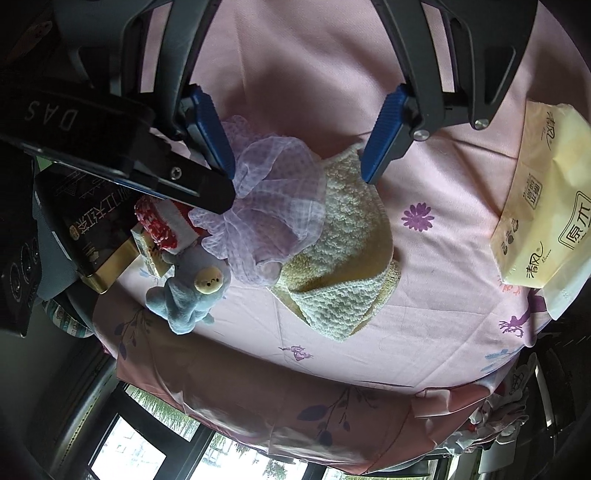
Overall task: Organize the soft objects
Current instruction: 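Lower the right gripper onto the lilac scrunchie and close on it, then lift the lilac scrunchie with the right gripper and carry it to the green box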
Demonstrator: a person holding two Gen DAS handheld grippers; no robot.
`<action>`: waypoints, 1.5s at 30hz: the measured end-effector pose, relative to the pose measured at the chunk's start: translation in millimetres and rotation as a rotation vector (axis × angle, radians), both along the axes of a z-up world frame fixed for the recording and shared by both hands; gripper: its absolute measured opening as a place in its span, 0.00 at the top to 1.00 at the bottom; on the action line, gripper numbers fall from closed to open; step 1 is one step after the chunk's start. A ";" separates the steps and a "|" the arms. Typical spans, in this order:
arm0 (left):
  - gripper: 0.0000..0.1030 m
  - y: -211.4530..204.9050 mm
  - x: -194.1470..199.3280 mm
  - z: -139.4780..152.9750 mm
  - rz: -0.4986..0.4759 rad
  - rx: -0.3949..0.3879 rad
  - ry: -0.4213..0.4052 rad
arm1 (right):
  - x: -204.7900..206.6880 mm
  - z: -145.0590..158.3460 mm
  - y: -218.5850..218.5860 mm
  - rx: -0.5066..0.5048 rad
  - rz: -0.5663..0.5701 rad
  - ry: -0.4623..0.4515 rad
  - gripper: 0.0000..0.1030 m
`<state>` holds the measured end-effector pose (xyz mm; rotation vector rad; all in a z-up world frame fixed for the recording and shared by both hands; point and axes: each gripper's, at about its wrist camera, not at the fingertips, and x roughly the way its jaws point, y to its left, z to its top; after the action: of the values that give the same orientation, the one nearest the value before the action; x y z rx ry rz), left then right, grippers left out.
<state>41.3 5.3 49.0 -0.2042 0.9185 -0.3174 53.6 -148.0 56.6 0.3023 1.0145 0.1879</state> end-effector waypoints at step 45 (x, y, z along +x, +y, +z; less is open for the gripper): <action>0.60 -45.8 -89.2 100.8 -0.159 -0.102 -0.463 | -105.1 100.8 -27.5 0.134 -0.007 -0.420 0.69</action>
<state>-47.9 -40.5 149.8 -0.1420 0.4611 -0.5342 -51.6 -175.6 157.4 0.3699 0.5862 0.2998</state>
